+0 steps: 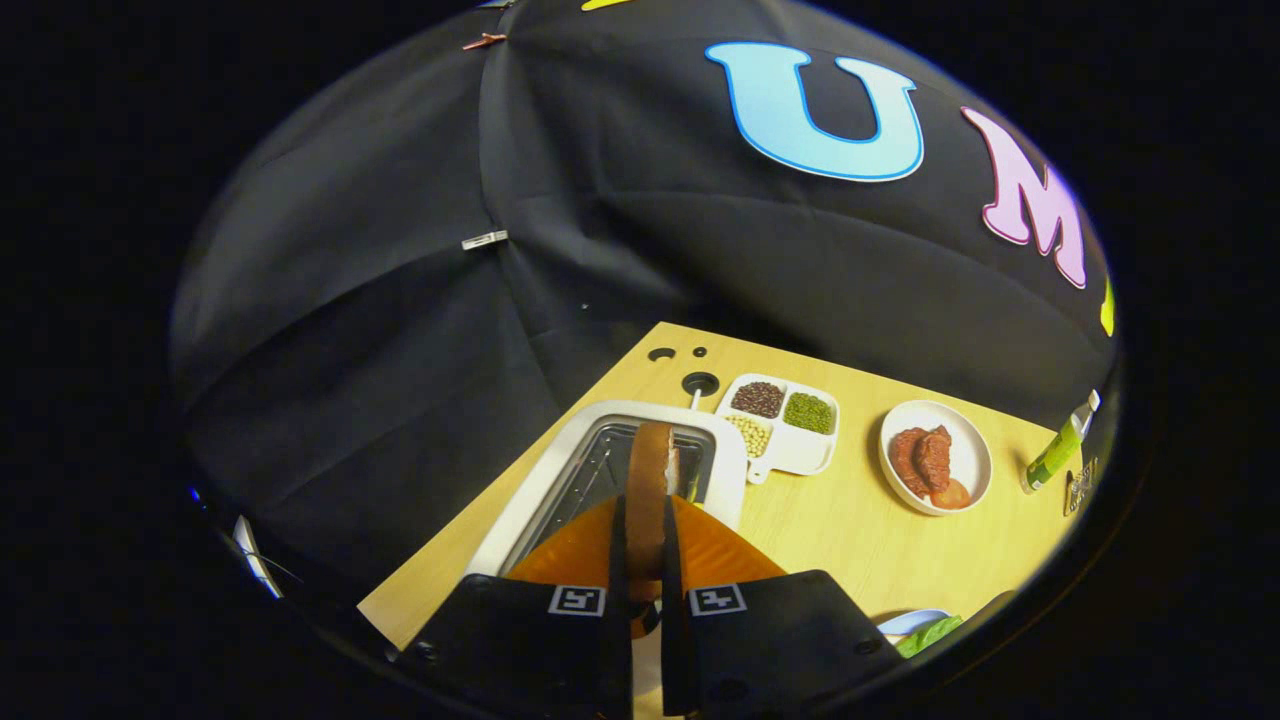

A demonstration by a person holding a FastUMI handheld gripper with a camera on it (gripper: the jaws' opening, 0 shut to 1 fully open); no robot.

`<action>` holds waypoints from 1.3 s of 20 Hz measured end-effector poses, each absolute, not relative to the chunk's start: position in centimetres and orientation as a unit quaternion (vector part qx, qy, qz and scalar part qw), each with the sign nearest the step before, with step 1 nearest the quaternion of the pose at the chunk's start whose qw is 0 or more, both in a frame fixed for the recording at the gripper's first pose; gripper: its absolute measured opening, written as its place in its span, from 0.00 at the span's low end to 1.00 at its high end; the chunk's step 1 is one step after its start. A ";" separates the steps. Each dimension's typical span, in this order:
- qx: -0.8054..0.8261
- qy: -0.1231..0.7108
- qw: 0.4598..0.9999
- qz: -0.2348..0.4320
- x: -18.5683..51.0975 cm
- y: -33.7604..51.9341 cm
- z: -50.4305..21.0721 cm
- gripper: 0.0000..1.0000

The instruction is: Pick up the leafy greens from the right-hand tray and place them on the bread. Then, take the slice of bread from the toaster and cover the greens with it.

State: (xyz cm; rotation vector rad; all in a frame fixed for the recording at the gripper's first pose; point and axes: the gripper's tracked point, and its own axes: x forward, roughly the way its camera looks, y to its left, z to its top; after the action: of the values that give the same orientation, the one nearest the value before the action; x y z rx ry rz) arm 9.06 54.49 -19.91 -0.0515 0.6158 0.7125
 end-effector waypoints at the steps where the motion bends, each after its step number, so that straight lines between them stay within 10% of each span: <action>1: -0.021 0.295 0.890 0.347 9.2 54.3 -19.4 0.13; 13: 0.049 0.239 0.897 0.368 7.7 47.4 -9.9 0.13; 26: 0.098 0.315 0.904 0.273 7.0 30.4 -18.8 0.13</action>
State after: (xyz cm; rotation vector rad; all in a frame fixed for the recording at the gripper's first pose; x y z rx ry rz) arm 7.01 30.39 -18.75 0.2017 0.6510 0.5641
